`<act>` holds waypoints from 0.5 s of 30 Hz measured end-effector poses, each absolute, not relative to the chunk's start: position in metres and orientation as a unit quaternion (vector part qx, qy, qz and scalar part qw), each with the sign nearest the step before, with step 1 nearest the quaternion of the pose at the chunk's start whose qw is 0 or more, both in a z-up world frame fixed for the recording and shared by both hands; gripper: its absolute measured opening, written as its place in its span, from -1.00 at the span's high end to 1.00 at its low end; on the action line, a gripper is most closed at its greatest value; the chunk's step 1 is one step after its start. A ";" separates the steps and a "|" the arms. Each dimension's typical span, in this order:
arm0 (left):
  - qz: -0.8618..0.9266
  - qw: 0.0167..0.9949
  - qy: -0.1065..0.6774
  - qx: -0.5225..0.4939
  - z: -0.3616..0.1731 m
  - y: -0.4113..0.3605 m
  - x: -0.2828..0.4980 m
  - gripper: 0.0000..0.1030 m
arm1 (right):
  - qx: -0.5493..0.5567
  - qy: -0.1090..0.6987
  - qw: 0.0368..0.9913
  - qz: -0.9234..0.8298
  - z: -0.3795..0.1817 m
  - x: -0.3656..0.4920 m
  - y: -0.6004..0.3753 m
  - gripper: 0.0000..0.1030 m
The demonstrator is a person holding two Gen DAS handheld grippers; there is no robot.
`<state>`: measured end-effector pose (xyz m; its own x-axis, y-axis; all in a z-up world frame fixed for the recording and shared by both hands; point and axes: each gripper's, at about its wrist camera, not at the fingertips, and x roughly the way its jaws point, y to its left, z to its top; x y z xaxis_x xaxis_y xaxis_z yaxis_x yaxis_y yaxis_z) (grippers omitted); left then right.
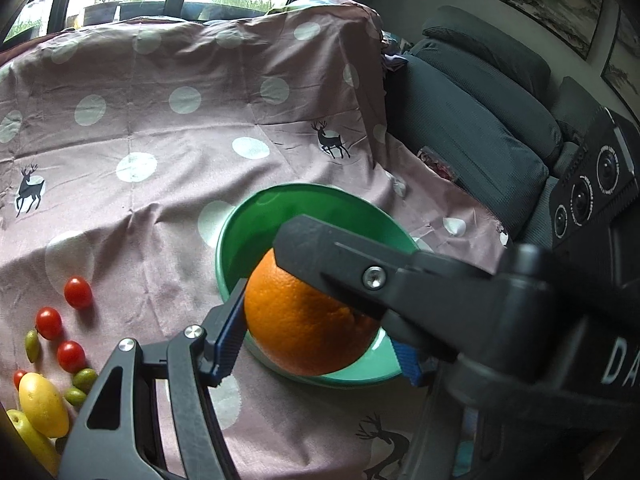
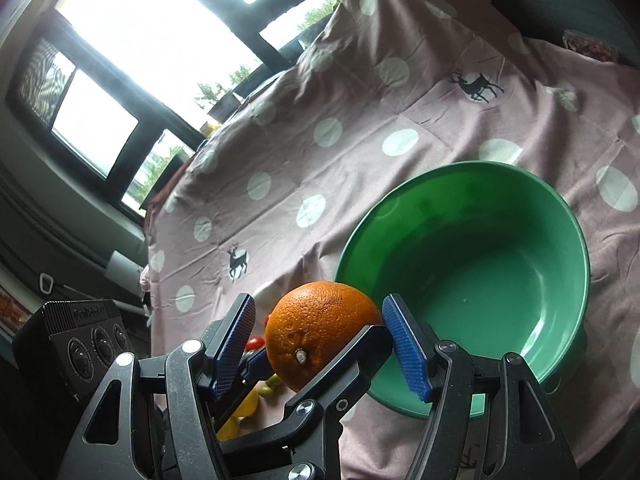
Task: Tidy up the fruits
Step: 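Carry the orange in the right tool over the green bowl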
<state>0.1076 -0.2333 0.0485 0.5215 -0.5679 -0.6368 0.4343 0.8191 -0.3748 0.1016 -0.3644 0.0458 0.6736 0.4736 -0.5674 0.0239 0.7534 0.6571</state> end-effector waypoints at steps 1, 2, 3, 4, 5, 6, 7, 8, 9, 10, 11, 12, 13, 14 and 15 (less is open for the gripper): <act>-0.291 0.866 0.397 -0.084 0.047 -0.235 0.108 -0.23 | 0.325 0.384 0.854 0.128 0.044 0.102 -0.366 -0.35; -0.293 0.865 0.400 -0.083 0.045 -0.238 0.109 -0.23 | 0.326 0.387 0.854 0.125 0.043 0.102 -0.368 -0.35; -0.294 0.863 0.402 -0.083 0.044 -0.239 0.110 -0.23 | 0.327 0.388 0.853 0.124 0.042 0.102 -0.370 -0.35; -0.295 0.862 0.404 -0.082 0.043 -0.241 0.111 -0.23 | 0.328 0.390 0.852 0.122 0.040 0.103 -0.372 -0.35; -0.296 0.861 0.406 -0.082 0.042 -0.243 0.112 -0.23 | 0.329 0.392 0.850 0.120 0.039 0.104 -0.374 -0.35; -0.298 0.859 0.408 -0.083 0.041 -0.244 0.113 -0.23 | 0.330 0.394 0.850 0.118 0.037 0.104 -0.376 -0.35; -0.300 0.857 0.411 -0.084 0.039 -0.245 0.114 -0.23 | 0.331 0.396 0.849 0.115 0.036 0.104 -0.377 -0.35; -0.301 0.856 0.412 -0.085 0.038 -0.246 0.114 -0.23 | 0.331 0.397 0.848 0.112 0.035 0.104 -0.378 -0.35; -0.302 0.854 0.414 -0.085 0.037 -0.248 0.115 -0.23 | 0.332 0.398 0.848 0.110 0.034 0.104 -0.379 -0.35; -0.303 0.854 0.415 -0.085 0.036 -0.249 0.116 -0.23 | 0.332 0.399 0.848 0.109 0.033 0.104 -0.380 -0.35; -0.305 0.853 0.416 -0.085 0.035 -0.250 0.116 -0.23 | 0.332 0.400 0.847 0.107 0.032 0.105 -0.381 -0.35; -0.307 0.851 0.417 -0.085 0.034 -0.251 0.117 -0.23 | 0.331 0.402 0.847 0.105 0.031 0.105 -0.382 -0.35; -0.308 0.850 0.419 -0.085 0.033 -0.251 0.118 -0.23 | 0.329 0.403 0.847 0.104 0.031 0.104 -0.382 -0.35; -0.309 0.849 0.419 -0.086 0.032 -0.252 0.118 -0.23 | 0.328 0.404 0.847 0.102 0.030 0.104 -0.382 -0.35; -0.309 0.849 0.421 -0.086 0.031 -0.253 0.119 -0.23 | 0.328 0.405 0.847 0.101 0.029 0.105 -0.383 -0.35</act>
<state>0.1187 -0.2528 0.0312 0.4548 -0.5975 -0.6604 0.4521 0.7938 -0.4068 0.1047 -0.3829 0.0294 0.6513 0.4377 -0.6199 0.0942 0.7639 0.6384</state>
